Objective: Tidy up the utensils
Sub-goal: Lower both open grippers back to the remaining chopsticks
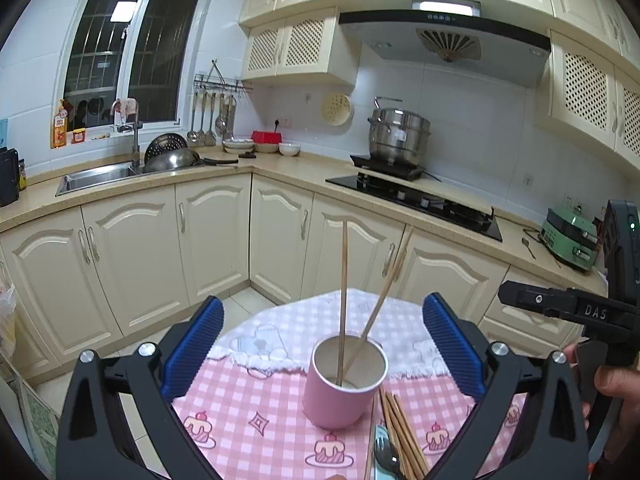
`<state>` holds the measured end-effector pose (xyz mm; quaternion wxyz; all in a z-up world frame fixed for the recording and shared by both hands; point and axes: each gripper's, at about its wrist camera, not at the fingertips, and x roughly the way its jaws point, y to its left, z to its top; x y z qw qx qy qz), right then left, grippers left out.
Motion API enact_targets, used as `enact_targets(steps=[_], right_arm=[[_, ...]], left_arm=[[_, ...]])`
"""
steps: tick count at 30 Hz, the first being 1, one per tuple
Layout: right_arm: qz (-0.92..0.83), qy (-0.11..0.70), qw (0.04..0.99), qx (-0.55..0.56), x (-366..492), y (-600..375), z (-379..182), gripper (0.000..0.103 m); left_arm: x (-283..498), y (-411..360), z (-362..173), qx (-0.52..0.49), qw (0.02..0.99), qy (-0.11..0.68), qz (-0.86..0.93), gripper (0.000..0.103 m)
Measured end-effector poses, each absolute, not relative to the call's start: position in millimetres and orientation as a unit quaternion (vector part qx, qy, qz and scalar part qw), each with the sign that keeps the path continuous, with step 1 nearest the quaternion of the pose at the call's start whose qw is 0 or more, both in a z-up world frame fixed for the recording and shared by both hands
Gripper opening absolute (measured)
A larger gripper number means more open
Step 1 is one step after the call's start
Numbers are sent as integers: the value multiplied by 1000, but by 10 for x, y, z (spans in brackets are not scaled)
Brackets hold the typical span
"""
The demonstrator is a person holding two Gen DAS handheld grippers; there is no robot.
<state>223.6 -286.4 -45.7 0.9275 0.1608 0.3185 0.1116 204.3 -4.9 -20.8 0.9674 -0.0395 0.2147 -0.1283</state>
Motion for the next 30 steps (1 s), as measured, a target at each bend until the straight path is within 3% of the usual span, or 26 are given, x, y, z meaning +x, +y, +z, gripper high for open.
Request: enact_targets(steps=[30], right_arm=[[90,485,863,109,2056,-2815,-1471,97]], left_arm=[[2149,-438,-1600,80,884,434,-154,98]])
